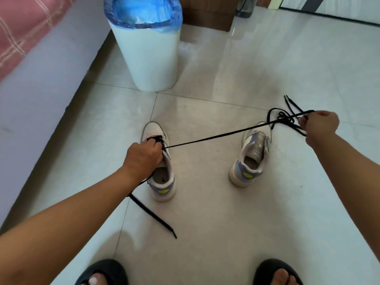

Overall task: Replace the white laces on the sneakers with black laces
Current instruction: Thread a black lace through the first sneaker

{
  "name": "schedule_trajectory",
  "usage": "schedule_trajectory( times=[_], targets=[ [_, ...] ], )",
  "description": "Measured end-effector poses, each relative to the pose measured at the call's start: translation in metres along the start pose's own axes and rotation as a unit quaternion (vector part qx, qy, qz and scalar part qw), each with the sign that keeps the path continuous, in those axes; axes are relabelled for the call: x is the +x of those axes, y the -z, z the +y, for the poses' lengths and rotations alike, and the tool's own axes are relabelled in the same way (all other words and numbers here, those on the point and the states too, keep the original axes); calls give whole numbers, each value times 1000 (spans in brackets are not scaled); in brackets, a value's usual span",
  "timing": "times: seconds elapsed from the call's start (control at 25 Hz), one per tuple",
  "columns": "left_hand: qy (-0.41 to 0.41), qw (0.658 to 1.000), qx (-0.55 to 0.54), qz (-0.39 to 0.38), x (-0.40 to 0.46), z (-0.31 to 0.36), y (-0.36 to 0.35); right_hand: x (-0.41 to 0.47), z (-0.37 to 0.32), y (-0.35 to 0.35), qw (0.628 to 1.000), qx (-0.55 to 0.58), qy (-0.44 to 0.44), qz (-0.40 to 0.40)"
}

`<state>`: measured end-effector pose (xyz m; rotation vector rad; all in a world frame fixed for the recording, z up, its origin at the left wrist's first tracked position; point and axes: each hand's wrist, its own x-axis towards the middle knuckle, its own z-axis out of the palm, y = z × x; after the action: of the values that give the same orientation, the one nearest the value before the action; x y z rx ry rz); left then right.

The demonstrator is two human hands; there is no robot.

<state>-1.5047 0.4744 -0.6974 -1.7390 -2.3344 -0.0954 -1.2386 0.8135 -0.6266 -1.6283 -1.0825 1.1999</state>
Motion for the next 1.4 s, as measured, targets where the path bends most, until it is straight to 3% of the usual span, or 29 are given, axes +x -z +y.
schedule_trajectory(
  times=[0.08, 0.16, 0.24, 0.36, 0.48, 0.6, 0.8, 1.2, 1.4],
  targets=[
    [-17, 1000, 15, -4, 4, 1, 1, -2, -7, -5, 999, 40, 7, 24],
    [3, 1000, 9, -25, 6, 3, 3, -8, -9, -8, 998, 37, -44, 19],
    [42, 998, -31, -20, 5, 5, 5, -29, 1, -19, 986, -38, -141, -75],
    [113, 985, -128, 3, -2, 7, 10, -84, 30, -49, 932, -101, -240, -251],
    [149, 969, -195, 17, -15, 11, 11, -145, 50, -80, 893, -96, -274, -345],
    [176, 958, -225, -8, -21, 13, 10, -191, 60, -111, 877, -84, -265, -393],
    [274, 914, -284, -92, -9, 20, 17, -232, 73, -138, 889, -103, -213, -392],
    [331, 876, -336, -99, -6, 26, 16, -233, 76, -145, 875, -165, -183, -417],
    [341, 886, -296, -107, -10, 38, 18, -245, 93, -142, 893, -112, -258, -351]
  ],
)
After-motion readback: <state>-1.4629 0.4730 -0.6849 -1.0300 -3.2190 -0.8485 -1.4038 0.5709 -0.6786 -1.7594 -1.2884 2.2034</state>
